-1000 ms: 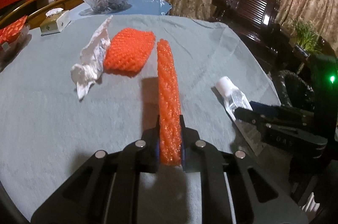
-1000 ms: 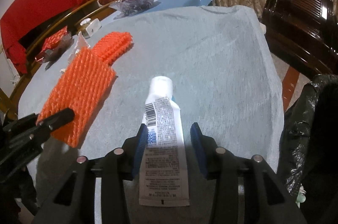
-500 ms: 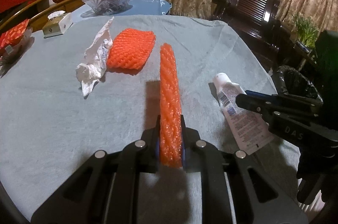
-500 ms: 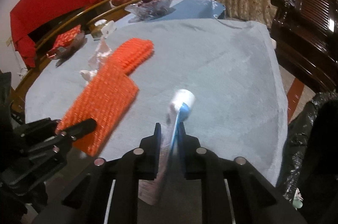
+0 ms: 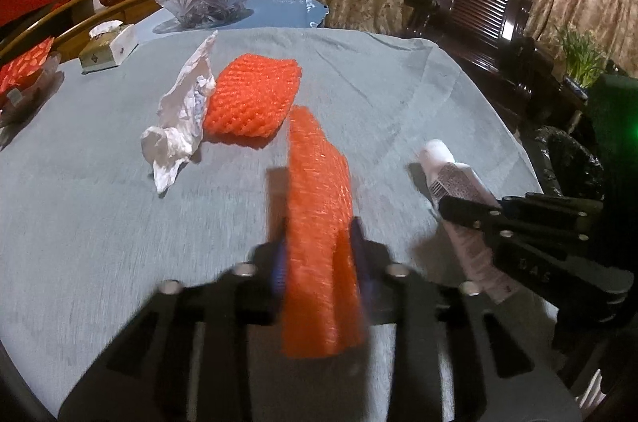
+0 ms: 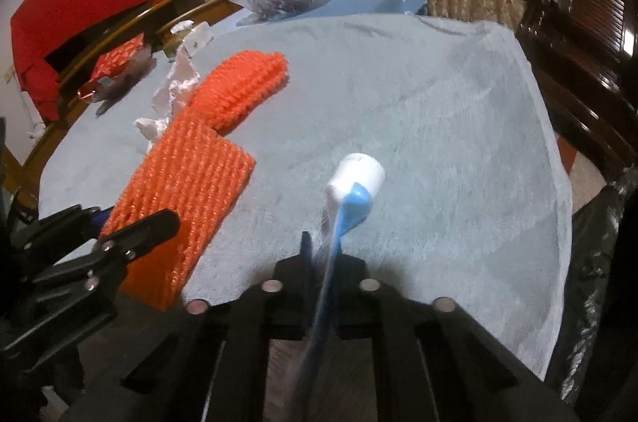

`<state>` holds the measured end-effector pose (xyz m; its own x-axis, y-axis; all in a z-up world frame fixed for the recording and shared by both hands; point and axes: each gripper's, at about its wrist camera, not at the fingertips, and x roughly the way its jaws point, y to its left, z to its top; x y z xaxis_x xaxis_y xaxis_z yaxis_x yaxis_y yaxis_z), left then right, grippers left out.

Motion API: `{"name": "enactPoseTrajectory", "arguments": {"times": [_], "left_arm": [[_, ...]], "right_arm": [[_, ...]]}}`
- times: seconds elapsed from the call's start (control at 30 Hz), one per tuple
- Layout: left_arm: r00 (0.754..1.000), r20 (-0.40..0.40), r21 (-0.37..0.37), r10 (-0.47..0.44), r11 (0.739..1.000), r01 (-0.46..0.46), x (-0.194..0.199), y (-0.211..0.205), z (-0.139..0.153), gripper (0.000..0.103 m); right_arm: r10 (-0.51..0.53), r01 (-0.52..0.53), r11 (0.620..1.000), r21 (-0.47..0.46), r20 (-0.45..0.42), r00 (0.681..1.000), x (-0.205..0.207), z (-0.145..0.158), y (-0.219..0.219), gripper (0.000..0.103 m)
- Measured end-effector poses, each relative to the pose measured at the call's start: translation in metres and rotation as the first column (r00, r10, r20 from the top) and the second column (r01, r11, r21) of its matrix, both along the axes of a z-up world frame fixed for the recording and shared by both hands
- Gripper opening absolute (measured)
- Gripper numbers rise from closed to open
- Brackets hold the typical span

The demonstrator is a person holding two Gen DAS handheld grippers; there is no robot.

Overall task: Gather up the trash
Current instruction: 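Carry the orange net and white tube over the black bin and open both grippers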

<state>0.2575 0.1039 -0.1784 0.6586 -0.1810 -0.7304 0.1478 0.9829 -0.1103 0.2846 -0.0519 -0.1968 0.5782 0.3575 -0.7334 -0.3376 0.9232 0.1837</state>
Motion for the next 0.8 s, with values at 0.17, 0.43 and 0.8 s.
{"name": "enactPoseTrajectory", "arguments": {"times": [0.17, 0.43, 0.8], "left_arm": [[0.999, 0.028, -0.012, -0.017, 1.000, 0.017, -0.002, -0.003, 0.009, 0.010], [0.996, 0.084, -0.017, -0.013, 1.000, 0.014, -0.014, -0.014, 0.039, 0.010], [0.986, 0.163, -0.020, -0.029, 0.999, 0.033, -0.028, -0.033, 0.081, 0.010]], "right_arm": [[0.015, -0.015, 1.000, 0.001, 0.052, 0.999, -0.006, 0.017, -0.001, 0.002], [-0.004, 0.001, 1.000, 0.030, 0.100, 0.995, -0.015, 0.046, -0.011, 0.002], [-0.070, 0.053, 0.994, 0.094, 0.191, 0.979, -0.039, 0.092, -0.044, 0.002]]}}
